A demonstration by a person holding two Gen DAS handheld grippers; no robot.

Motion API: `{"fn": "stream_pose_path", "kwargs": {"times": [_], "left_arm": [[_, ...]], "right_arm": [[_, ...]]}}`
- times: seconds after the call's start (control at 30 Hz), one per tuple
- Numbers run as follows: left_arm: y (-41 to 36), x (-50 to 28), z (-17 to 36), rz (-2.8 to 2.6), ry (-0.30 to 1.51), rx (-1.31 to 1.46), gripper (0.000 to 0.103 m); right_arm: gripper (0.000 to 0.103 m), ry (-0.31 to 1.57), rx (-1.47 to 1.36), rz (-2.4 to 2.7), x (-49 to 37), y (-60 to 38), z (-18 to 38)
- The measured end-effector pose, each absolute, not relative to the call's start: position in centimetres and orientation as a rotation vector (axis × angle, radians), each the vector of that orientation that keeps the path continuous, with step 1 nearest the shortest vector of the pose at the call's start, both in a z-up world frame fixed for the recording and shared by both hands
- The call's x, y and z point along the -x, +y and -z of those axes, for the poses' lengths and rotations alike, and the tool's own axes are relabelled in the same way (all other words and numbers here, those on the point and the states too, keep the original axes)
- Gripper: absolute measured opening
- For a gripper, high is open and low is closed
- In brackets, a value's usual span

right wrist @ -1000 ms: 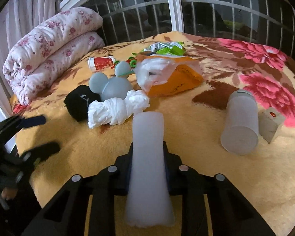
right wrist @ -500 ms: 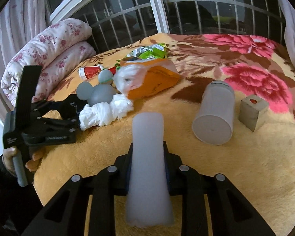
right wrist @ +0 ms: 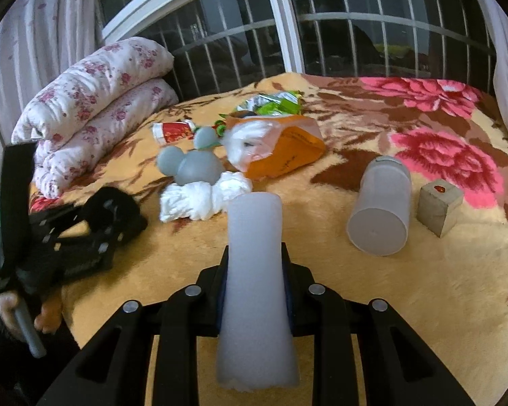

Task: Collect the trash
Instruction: 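Grasp the black round object with the left gripper, then lower the black object and foam block into the orange bin and release both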

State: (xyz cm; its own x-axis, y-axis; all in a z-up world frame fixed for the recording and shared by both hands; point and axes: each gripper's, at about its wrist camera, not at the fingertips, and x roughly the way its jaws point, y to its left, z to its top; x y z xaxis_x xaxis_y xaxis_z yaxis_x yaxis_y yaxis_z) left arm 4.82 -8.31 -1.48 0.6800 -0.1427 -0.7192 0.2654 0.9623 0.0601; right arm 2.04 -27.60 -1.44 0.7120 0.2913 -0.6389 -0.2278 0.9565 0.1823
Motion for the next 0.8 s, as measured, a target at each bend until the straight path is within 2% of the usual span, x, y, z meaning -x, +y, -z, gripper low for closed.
{"fn": "stream_pose_path", "kwargs": {"times": [0.4, 0.67, 0.8], "left_arm": [[-8.6, 4.2, 1.4, 0.233, 0.777, -0.139, 0.054], [-8.7, 9.3, 2.4, 0.288, 0.797, -0.143, 0.054], [-9.2, 12.1, 4.1, 0.356, 0.828, -0.205, 0.055]], "right_arm": [[0.025, 0.642, -0.016, -0.316, 3.6, -26.0, 1.7], [0.025, 0.584, -0.057, -0.26, 11.4, -26.9, 2.9], [0.026, 0.615, -0.071, -0.307, 15.2, -27.1, 3.9]]}}
